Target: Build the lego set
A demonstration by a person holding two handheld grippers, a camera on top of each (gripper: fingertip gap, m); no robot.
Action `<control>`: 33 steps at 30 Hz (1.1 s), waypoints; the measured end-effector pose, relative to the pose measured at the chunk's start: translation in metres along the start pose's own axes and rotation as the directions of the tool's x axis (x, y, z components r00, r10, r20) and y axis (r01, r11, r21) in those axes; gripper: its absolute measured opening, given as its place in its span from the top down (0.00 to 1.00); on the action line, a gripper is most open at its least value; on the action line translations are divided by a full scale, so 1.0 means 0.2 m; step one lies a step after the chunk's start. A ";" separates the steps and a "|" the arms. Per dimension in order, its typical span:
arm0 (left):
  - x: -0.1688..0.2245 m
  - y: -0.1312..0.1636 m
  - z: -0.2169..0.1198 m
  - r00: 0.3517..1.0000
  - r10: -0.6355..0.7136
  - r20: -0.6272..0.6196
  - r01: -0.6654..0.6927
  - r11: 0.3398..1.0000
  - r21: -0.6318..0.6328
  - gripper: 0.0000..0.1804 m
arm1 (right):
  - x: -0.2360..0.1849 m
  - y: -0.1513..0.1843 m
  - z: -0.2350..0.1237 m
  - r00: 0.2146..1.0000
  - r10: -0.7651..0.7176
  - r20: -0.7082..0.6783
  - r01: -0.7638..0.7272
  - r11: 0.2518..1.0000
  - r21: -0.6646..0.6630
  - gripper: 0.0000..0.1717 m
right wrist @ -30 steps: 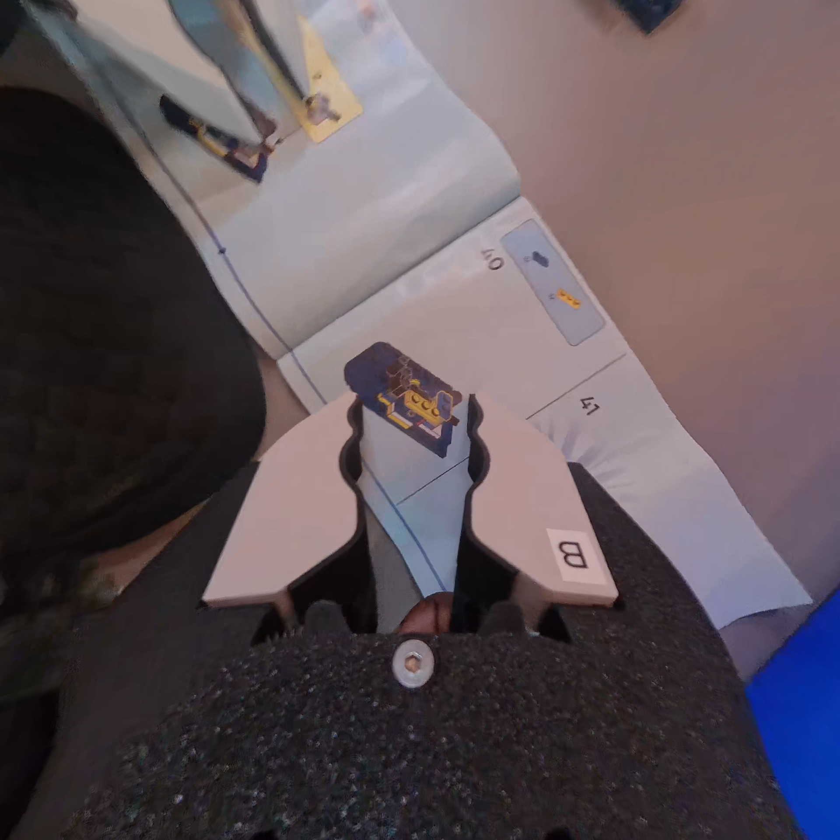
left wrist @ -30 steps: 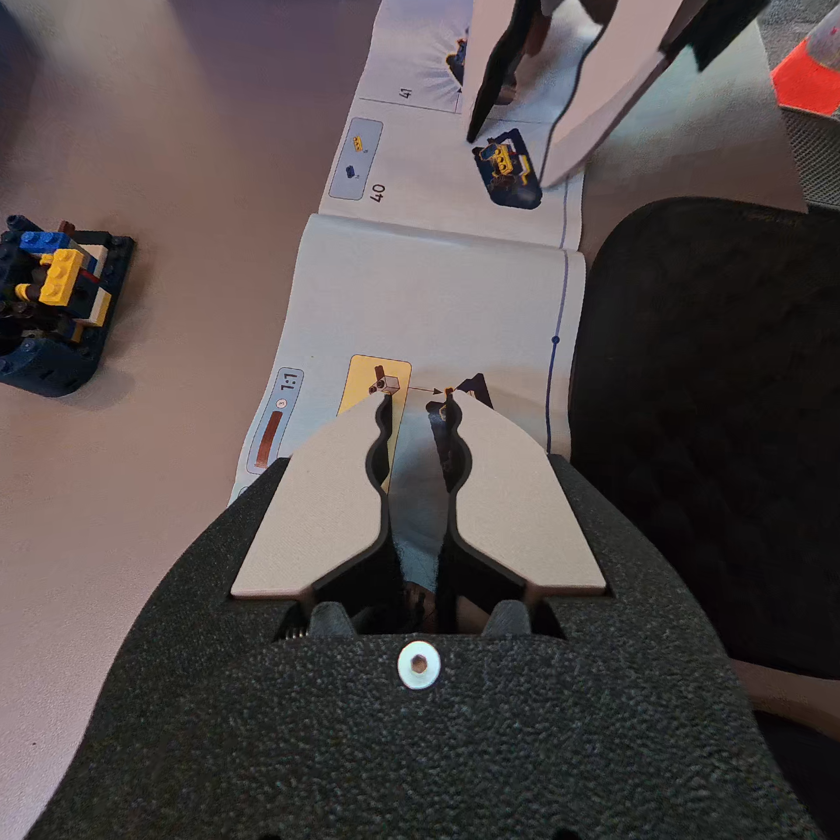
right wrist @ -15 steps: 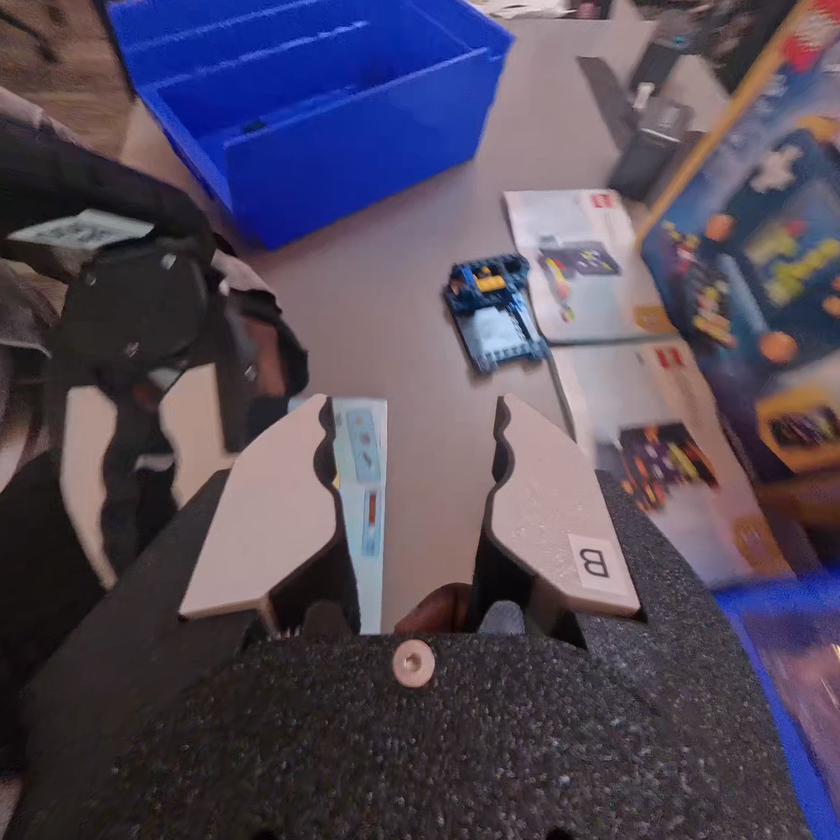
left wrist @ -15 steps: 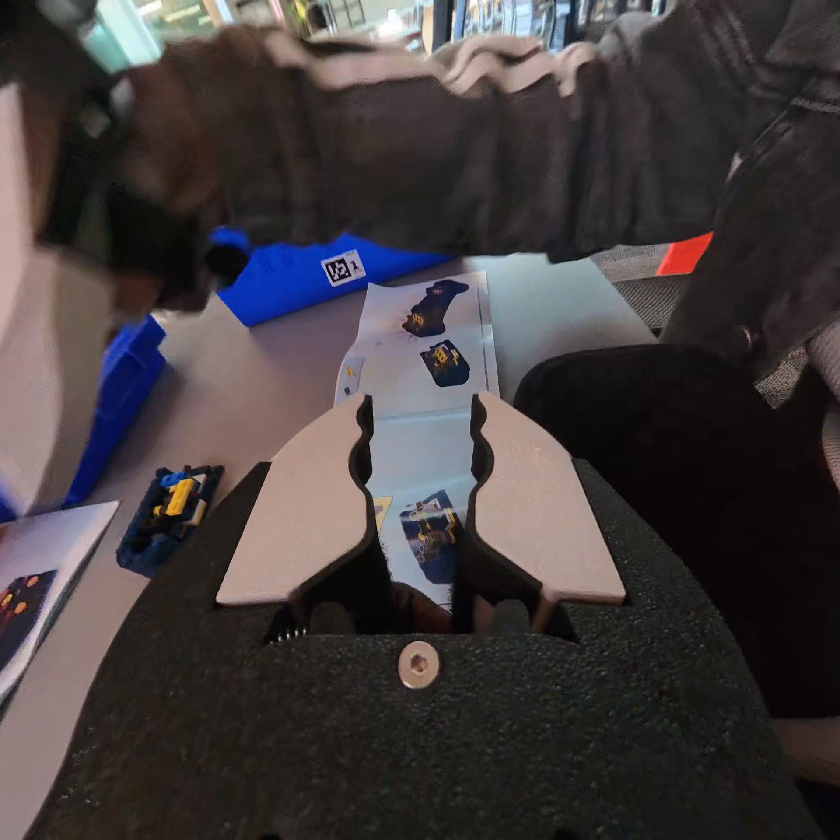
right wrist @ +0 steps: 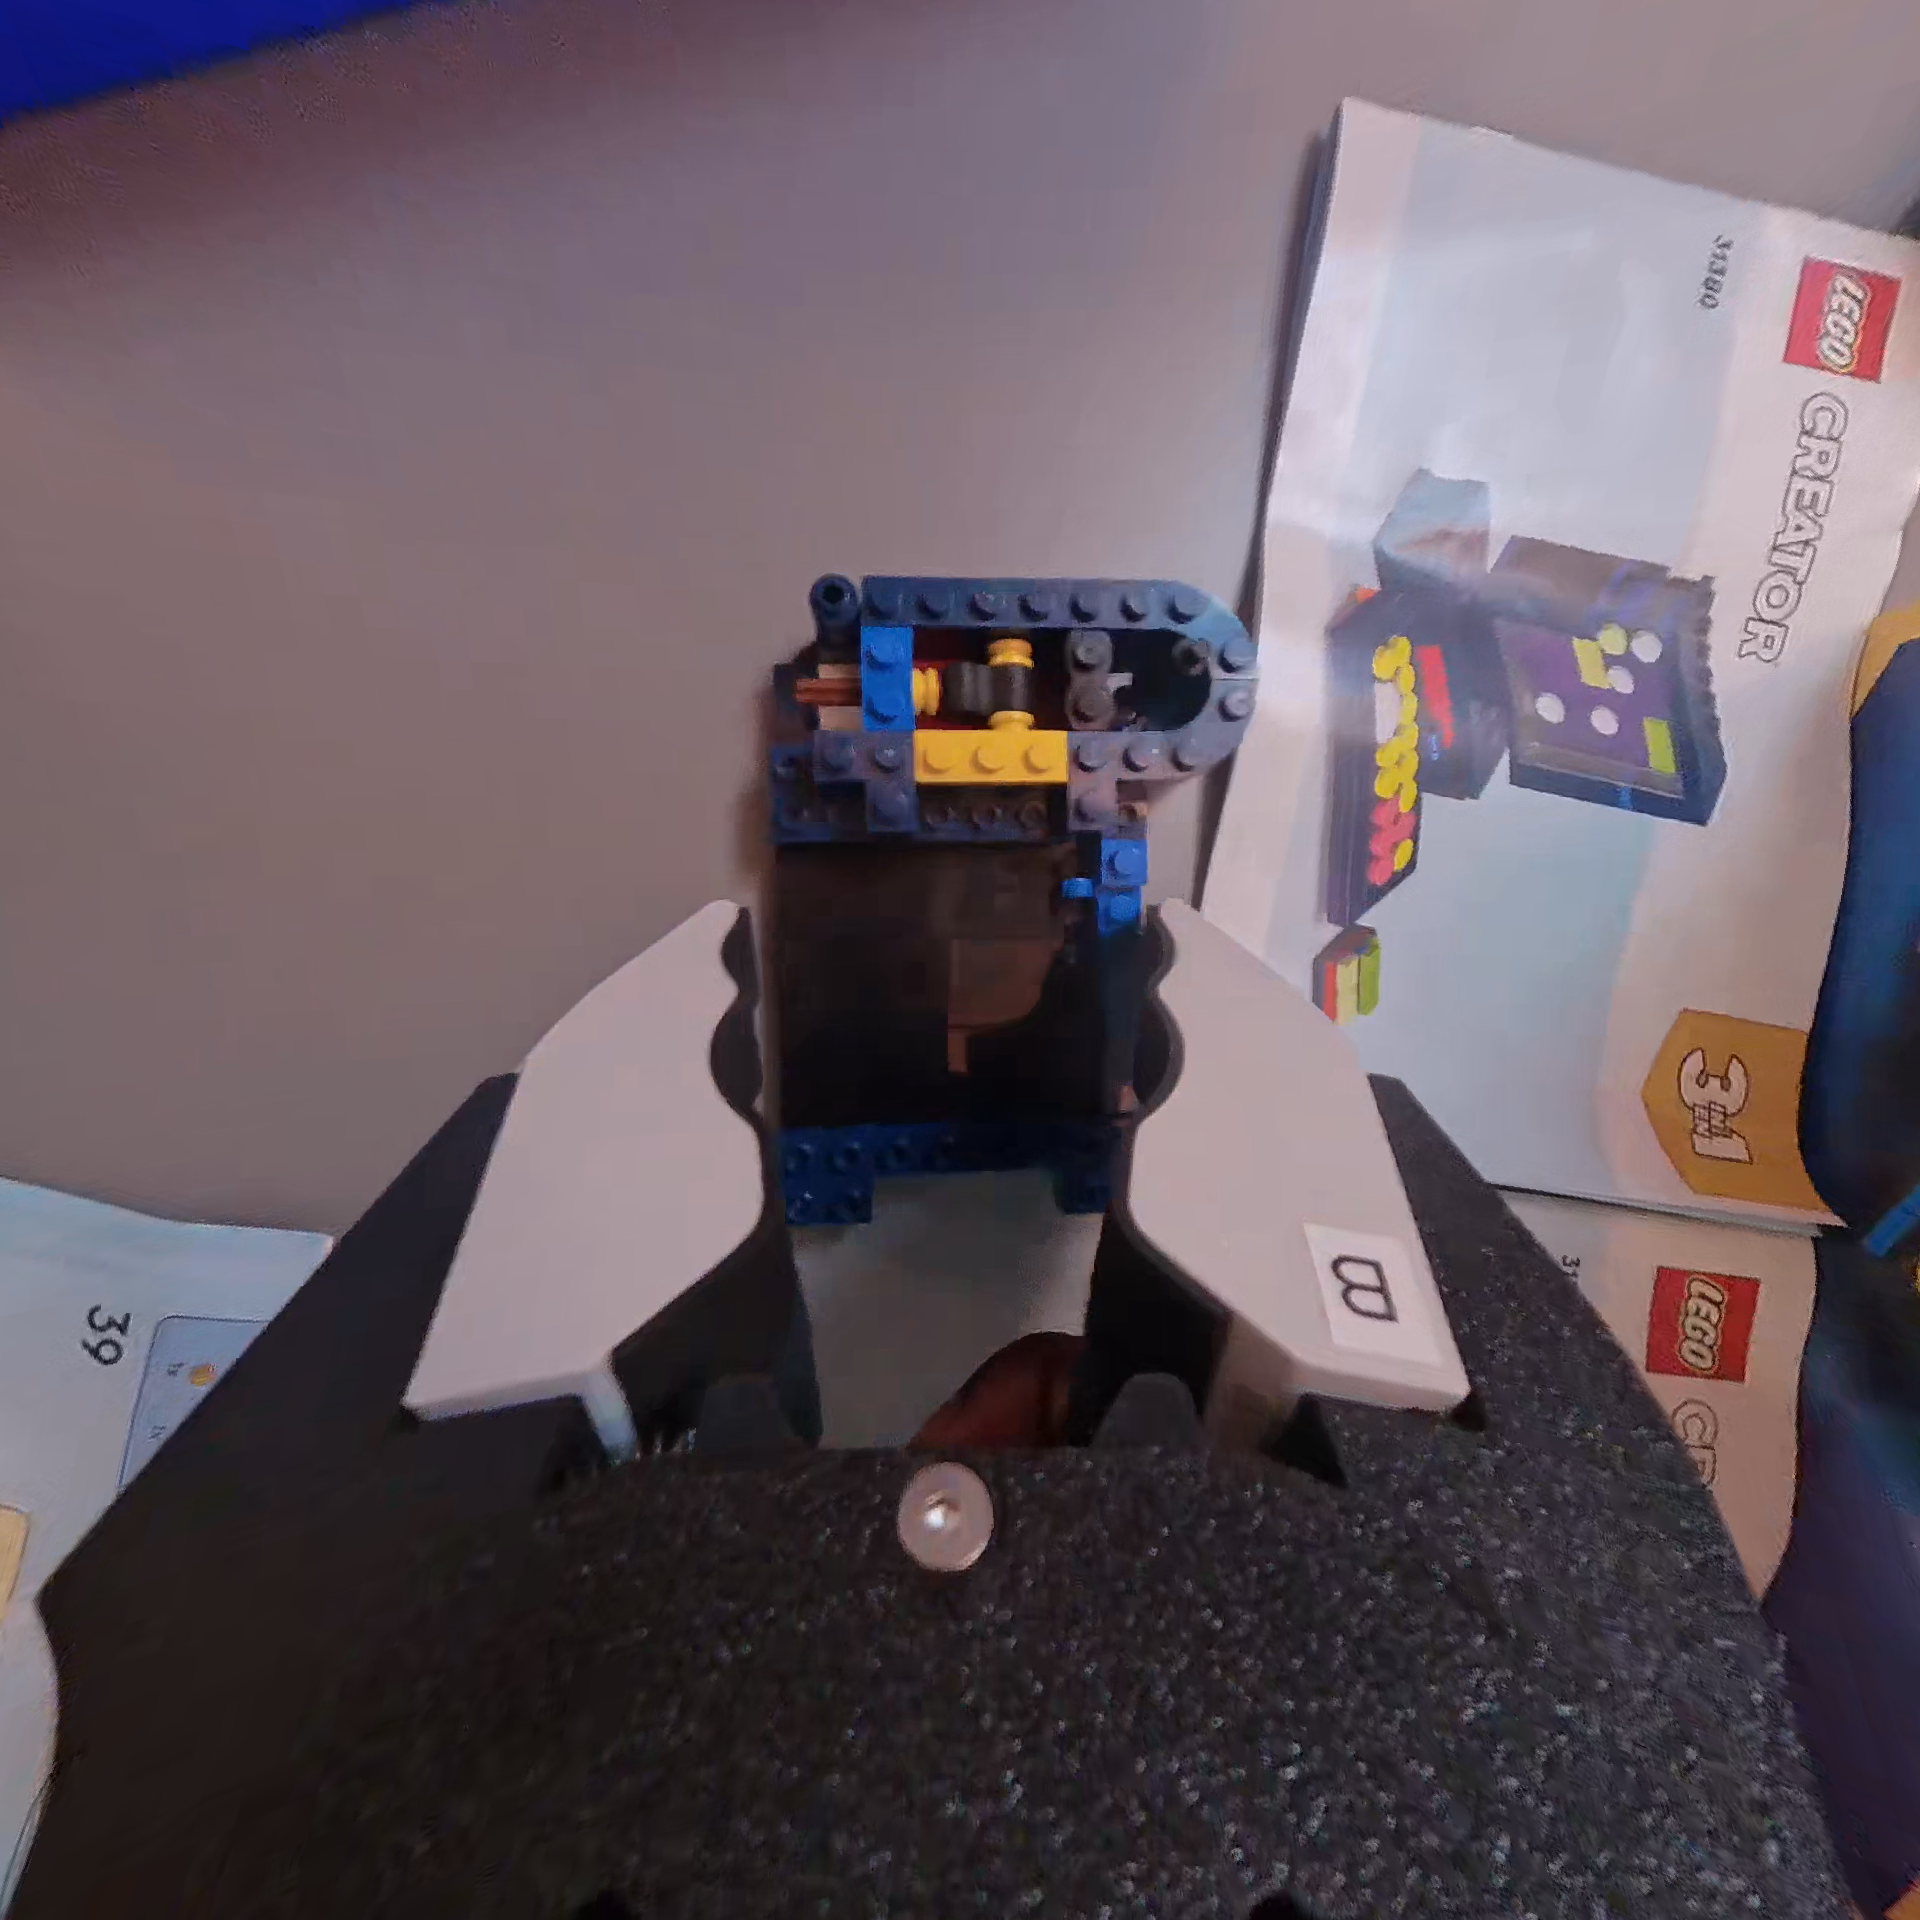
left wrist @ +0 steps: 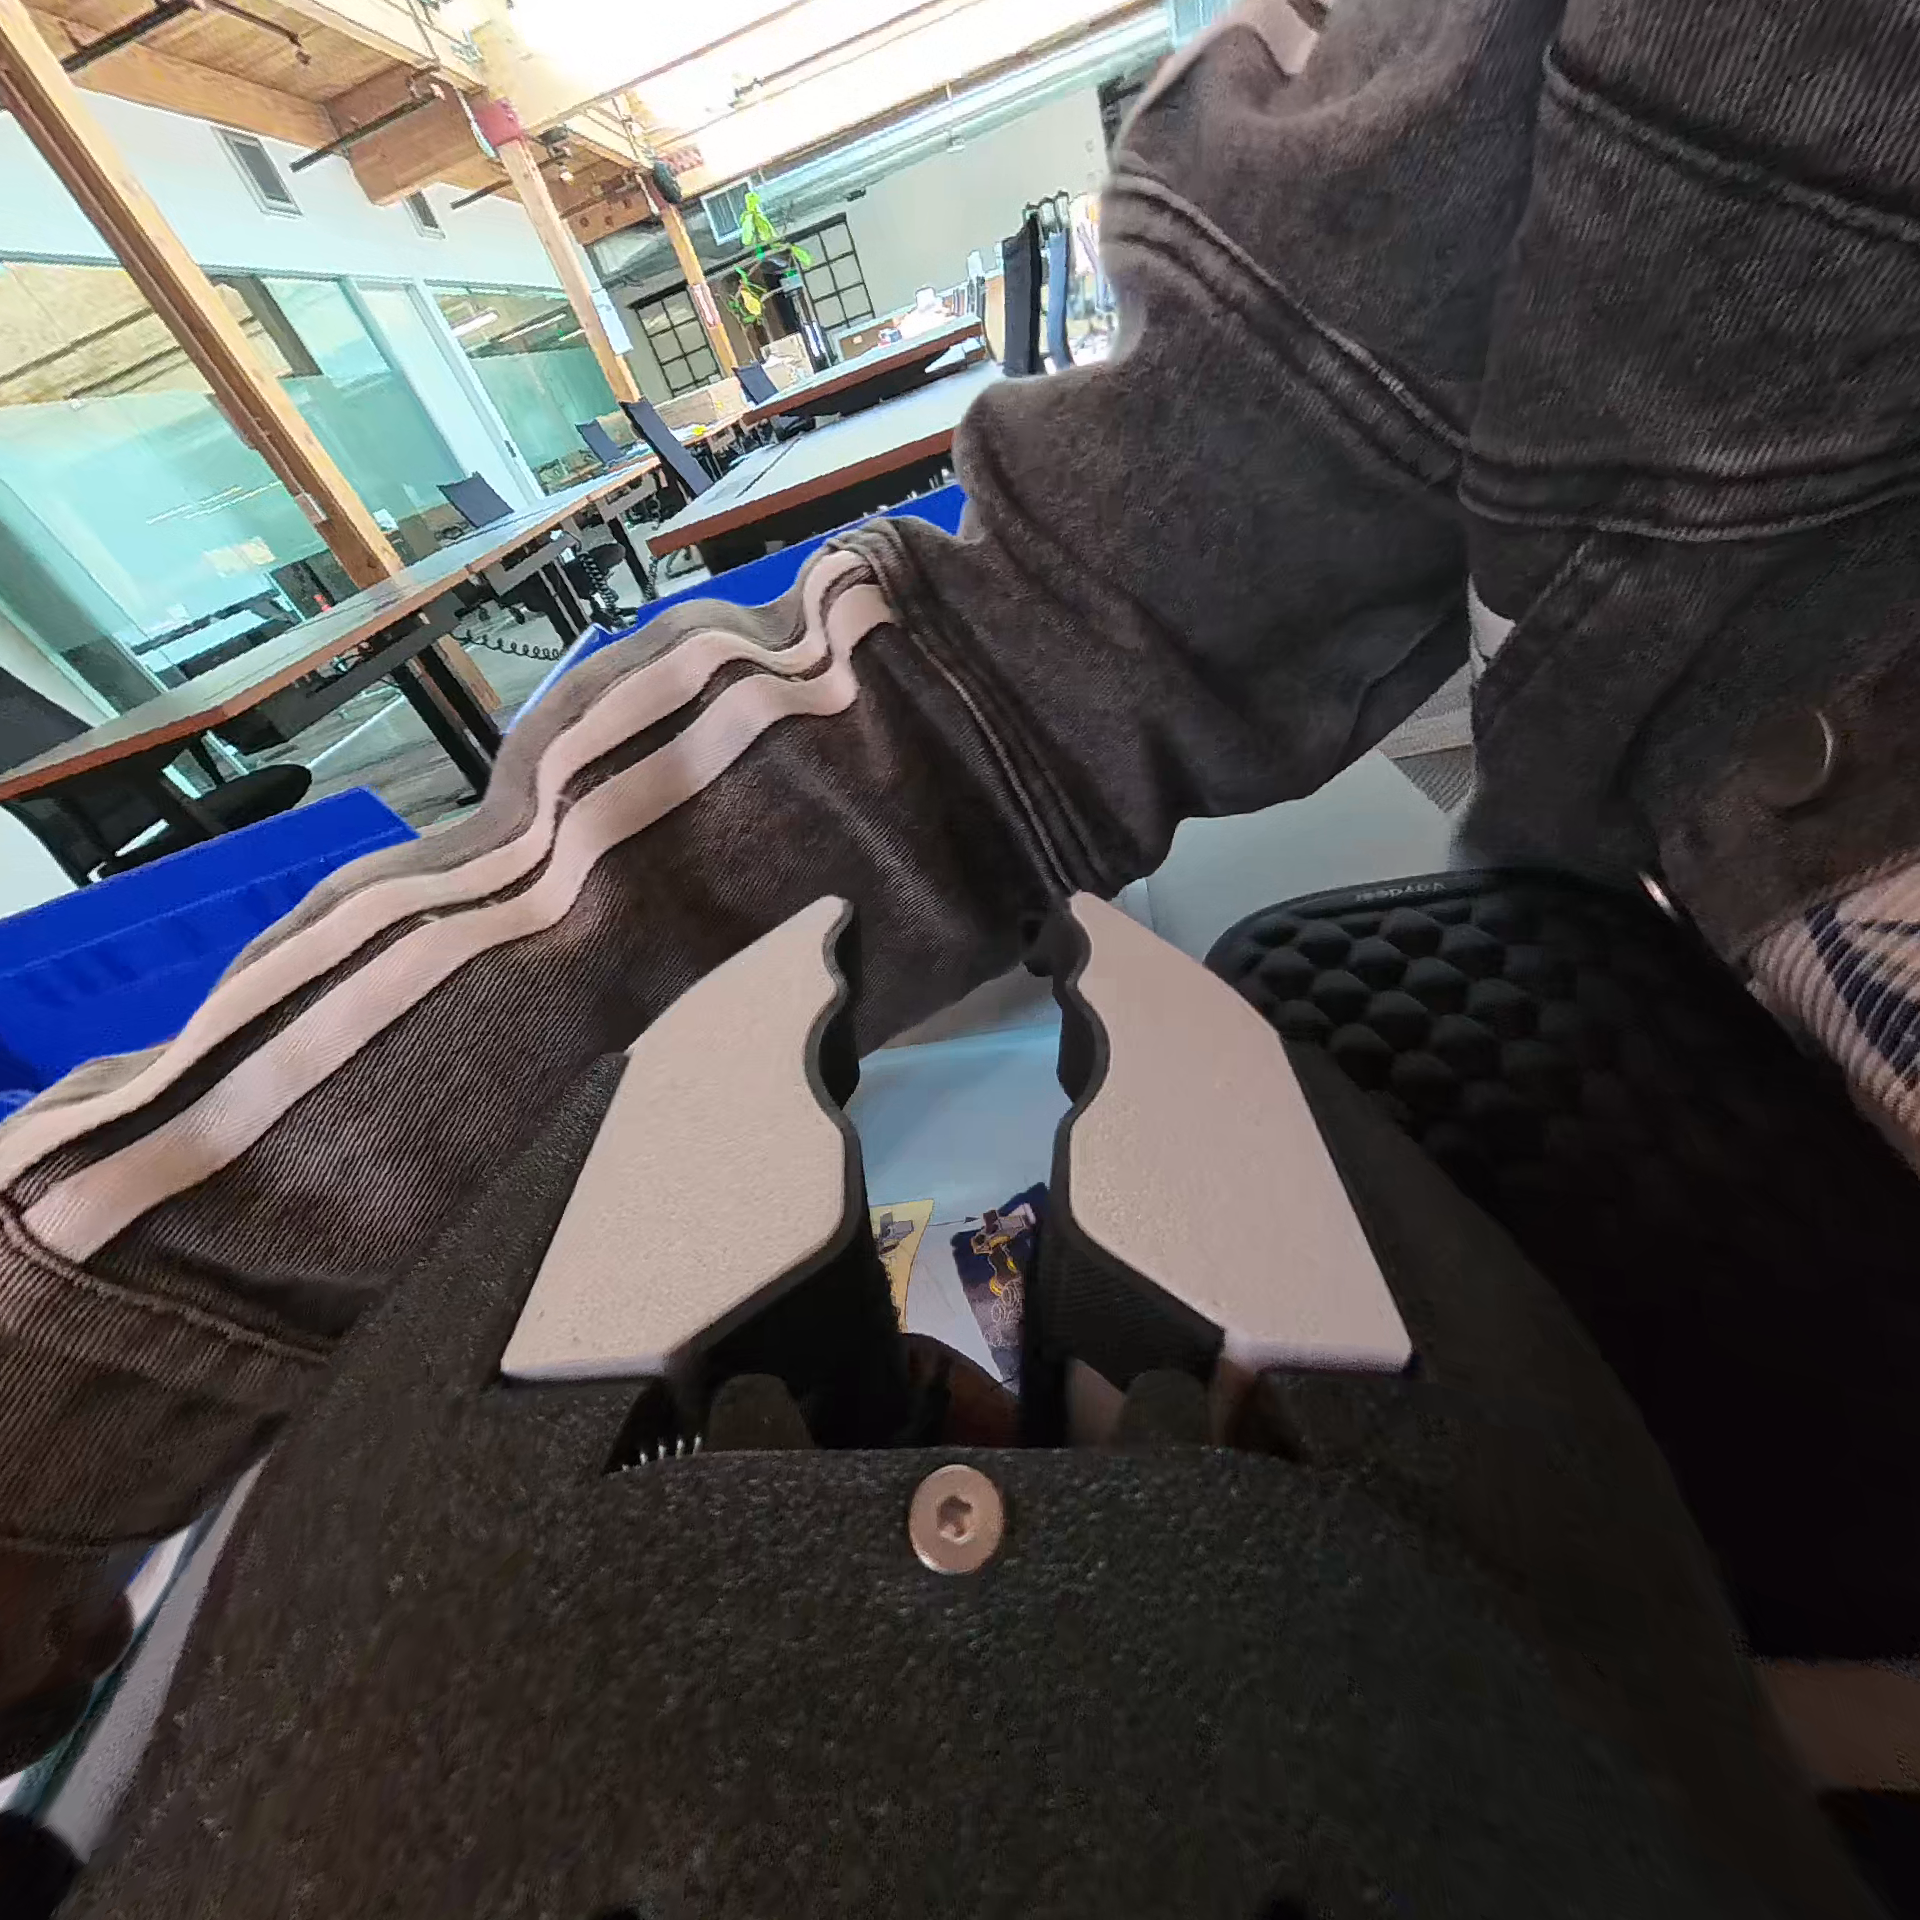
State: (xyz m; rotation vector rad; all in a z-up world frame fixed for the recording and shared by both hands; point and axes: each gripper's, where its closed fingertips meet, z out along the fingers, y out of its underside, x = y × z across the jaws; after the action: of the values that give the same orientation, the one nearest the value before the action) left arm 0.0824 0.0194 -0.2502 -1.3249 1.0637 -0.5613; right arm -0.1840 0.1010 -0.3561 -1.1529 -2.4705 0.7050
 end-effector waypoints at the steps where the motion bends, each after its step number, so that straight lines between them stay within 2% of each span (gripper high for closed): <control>1: 0.01 0.01 0.00 1.000 0.014 -0.004 -0.014 1.000 -0.010 0.81 | 0.00 0.01 0.00 1.000 0.005 0.007 -0.005 1.000 -0.002 0.61; 7: 0.02 0.02 0.01 1.000 0.024 -0.015 -0.024 0.999 -0.022 0.80 | -0.09 0.14 -0.09 0.998 -0.043 0.039 0.045 0.998 -0.044 0.61; 11: 0.01 0.03 0.01 1.000 0.024 -0.012 -0.024 0.999 -0.023 0.80 | -0.15 0.24 -0.17 0.999 -0.025 0.041 0.029 0.996 -0.085 0.61; 12: 0.02 0.03 0.01 1.000 0.025 -0.012 -0.025 0.999 -0.020 0.81 | -0.16 0.25 -0.20 0.999 -0.008 0.031 0.011 0.996 -0.088 0.56; 14: 0.01 0.02 0.01 1.000 0.029 -0.003 -0.030 0.999 -0.015 0.81 | -0.15 0.23 -0.32 0.999 0.048 0.001 -0.048 0.999 -0.005 0.54; 17: -0.02 0.01 0.00 1.000 0.018 0.021 -0.019 1.000 0.002 0.81 | -0.11 0.24 -0.59 0.981 0.179 -0.073 -0.164 0.971 0.174 0.59; 20: -0.03 0.00 -0.01 1.000 -0.005 0.023 0.004 1.000 0.025 0.81 | -0.14 0.42 -0.77 0.949 0.303 -0.082 -0.281 0.936 0.211 0.59; 23: -0.02 0.01 0.00 1.000 -0.002 0.017 0.001 1.000 0.021 0.81 | -0.21 0.68 -0.77 0.919 0.384 -0.089 -0.375 0.921 0.107 0.57; 25: -0.03 0.01 0.00 1.000 0.005 0.021 -0.005 1.000 0.017 0.81 | -0.25 0.79 -0.75 0.908 0.402 -0.122 -0.395 0.915 0.078 0.59; 29: -0.06 0.02 -0.01 0.999 -0.020 0.044 0.019 0.999 0.027 0.81 | -0.31 0.88 -0.81 0.859 0.467 -0.211 -0.460 0.884 0.085 0.62; 32: -0.07 0.02 -0.01 0.998 -0.026 0.055 0.024 0.999 0.028 0.81 | -0.45 0.90 -0.80 0.830 0.542 -0.133 -0.535 0.840 0.090 0.67; 33: -0.07 0.02 -0.01 0.998 -0.024 0.054 0.022 0.999 0.027 0.81 | -0.49 0.89 -0.77 0.823 0.561 -0.088 -0.553 0.827 0.100 0.66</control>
State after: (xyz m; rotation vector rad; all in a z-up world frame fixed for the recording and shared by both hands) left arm 0.0727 0.0309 -0.2498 -1.3239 0.9944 -0.5515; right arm 0.0607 0.1686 -0.3352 -1.8614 -1.9881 0.8357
